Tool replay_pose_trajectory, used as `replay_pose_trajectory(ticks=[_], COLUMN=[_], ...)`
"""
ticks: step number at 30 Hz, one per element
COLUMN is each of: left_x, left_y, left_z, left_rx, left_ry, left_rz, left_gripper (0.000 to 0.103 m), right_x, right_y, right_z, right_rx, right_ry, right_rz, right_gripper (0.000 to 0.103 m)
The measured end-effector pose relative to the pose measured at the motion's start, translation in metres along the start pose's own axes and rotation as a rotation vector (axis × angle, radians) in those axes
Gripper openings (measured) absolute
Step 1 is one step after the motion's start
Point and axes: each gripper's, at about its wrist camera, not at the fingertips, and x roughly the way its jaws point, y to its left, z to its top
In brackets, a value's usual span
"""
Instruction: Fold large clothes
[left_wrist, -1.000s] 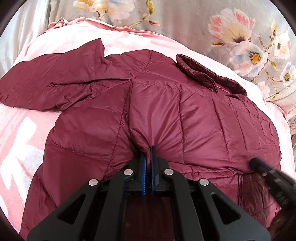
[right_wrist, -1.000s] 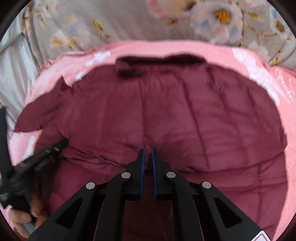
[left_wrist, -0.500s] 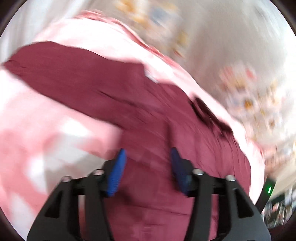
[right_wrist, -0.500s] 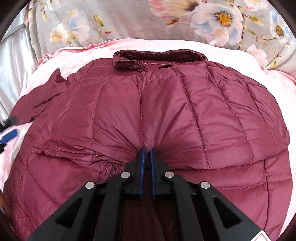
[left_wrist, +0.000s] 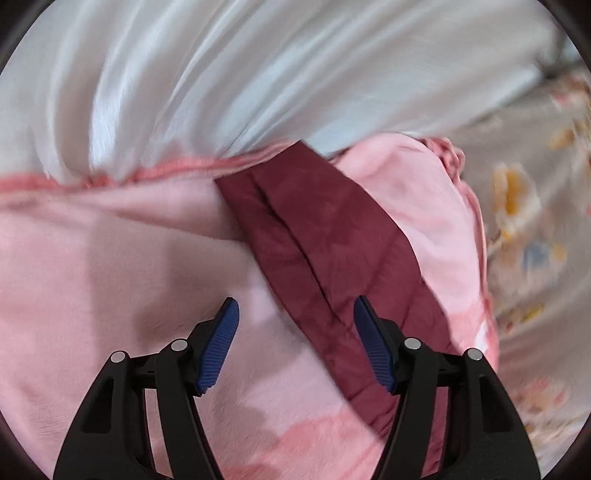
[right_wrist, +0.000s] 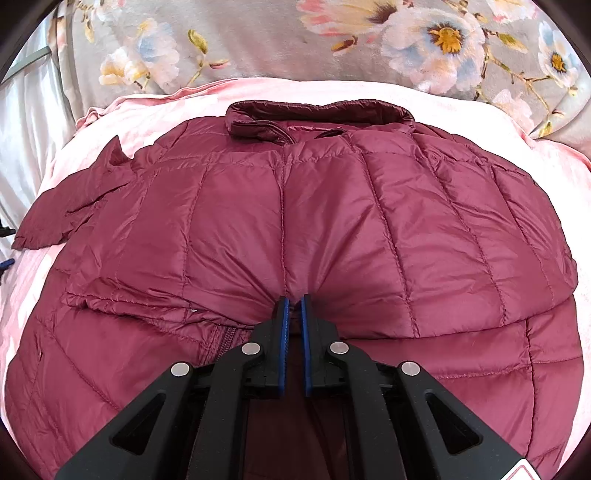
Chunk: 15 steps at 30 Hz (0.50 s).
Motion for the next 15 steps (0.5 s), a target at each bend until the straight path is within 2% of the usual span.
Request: replay_pose_trajectory(ticks=[2,3,4,5,6,8,12,13,15], left_x=[0.007,0.01,0.012,0.015,0.016,0.004,-0.037,-0.054,-0.079], left_y=[0.002,0.0,-0.001,-0.005,-0.011,-0.03,-0.097,-0.128,-0.164], left_z=[0.003,0.003,0.005,0.006,0.006,0.003,-0.015,-0.029,-0.047], left_rx=[-0.037,-0.035,-0.025,-0.012,0.005,0.066,0.307,0.385,0.47], left_ry=[0.006,0.003,0.005,0.02,0.031,-0.002,-0.066,-0.081,-0.093], left_rz=[-0.029,-0.031,-0.033,-0.037,-0.043,-0.053,-0.092,-0.137,-0.206], left_gripper=[0.054,0.045,0.034,0.006,0.001,0.0,0.0,0.0,0.0], right_x=[0.0,0.0,0.0,0.0,0.0,0.0,0.0,0.0,0.0], right_y=[0.0,0.0,-0.001,-0.001,-0.001,-0.001,-0.001,-0.001,-0.002], right_z=[0.0,0.0,0.0,0.0,0.0,0.0,0.0,0.0,0.0], right_rx=[-0.004,-0.004,-0.004,-0.003,-0.002,0.001,0.005,0.006,0.008], right_ry=[-0.014,-0.014,-0.014,-0.015,-0.015,-0.015,-0.018,-0.019,-0.019], right_rz=[0.007,0.007,0.007,0.009,0.01,0.013,0.018,0.019,0.021], right_gripper=[0.005,0.005,0.005,0.005,0.005,0.005,0.005,0.005,0.005])
